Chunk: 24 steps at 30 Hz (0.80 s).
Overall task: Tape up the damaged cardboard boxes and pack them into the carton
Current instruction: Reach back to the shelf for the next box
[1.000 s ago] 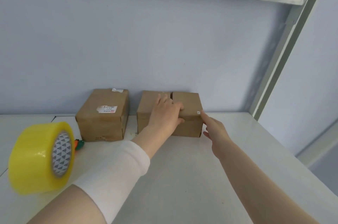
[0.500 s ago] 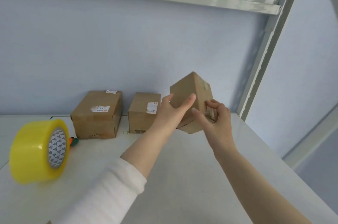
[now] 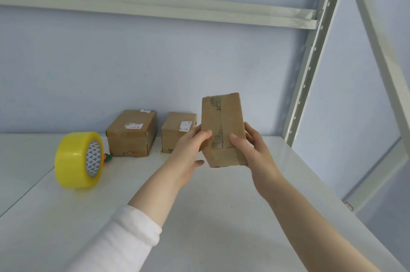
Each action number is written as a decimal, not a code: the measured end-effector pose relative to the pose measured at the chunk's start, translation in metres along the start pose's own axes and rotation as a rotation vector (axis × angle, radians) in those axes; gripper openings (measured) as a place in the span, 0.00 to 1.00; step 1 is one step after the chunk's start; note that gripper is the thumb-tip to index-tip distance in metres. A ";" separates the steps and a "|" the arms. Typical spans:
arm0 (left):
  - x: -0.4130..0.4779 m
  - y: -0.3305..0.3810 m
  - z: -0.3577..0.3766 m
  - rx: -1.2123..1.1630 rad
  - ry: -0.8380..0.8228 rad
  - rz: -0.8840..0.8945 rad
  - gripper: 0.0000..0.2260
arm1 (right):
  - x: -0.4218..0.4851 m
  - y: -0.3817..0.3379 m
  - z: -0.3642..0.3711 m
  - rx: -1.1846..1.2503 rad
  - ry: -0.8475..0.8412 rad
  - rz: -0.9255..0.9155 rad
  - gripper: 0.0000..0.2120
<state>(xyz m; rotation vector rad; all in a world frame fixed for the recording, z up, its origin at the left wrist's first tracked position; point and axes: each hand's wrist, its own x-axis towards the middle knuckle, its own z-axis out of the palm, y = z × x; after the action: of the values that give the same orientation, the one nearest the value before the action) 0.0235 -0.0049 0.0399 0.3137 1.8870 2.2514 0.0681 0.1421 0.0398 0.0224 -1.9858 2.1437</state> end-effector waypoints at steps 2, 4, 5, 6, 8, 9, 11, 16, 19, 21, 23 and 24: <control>-0.009 0.003 0.002 0.024 0.006 0.063 0.11 | -0.003 0.003 0.007 -0.194 0.067 -0.101 0.33; -0.018 0.007 0.006 -0.004 0.009 0.087 0.24 | -0.010 0.006 0.016 -0.433 0.094 -0.252 0.38; -0.021 0.009 0.008 -0.007 0.031 0.070 0.33 | -0.013 0.007 0.021 -0.527 0.095 -0.329 0.41; -0.022 0.010 0.007 0.007 0.056 0.050 0.38 | -0.016 0.008 0.024 -0.604 0.087 -0.391 0.44; -0.023 0.012 0.001 0.021 0.081 0.030 0.38 | -0.018 0.009 0.025 -0.687 0.022 -0.446 0.46; -0.023 0.012 -0.003 0.017 0.092 0.020 0.35 | -0.019 0.008 0.024 -0.661 -0.024 -0.429 0.46; -0.021 0.009 -0.015 -0.029 0.106 -0.010 0.30 | -0.020 0.004 0.020 -0.485 -0.050 -0.322 0.42; -0.025 -0.003 -0.031 -0.198 -0.053 -0.057 0.22 | -0.020 0.002 0.010 -0.031 -0.182 0.076 0.36; -0.026 -0.004 -0.035 -0.173 -0.079 -0.046 0.20 | -0.020 0.009 0.007 0.006 -0.243 0.065 0.22; -0.024 0.002 -0.039 -0.114 0.025 0.028 0.21 | -0.017 0.009 0.001 -0.041 -0.257 0.017 0.20; -0.021 0.015 -0.049 -0.012 0.132 0.112 0.38 | -0.016 0.007 -0.007 -0.098 -0.326 -0.005 0.23; -0.021 0.023 -0.055 0.073 0.143 0.136 0.44 | -0.015 0.005 -0.011 -0.129 -0.369 -0.006 0.25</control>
<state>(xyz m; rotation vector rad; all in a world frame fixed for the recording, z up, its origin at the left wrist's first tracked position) 0.0281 -0.0663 0.0522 0.3080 2.0820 2.3537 0.0831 0.1508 0.0311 0.4316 -2.3119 2.1240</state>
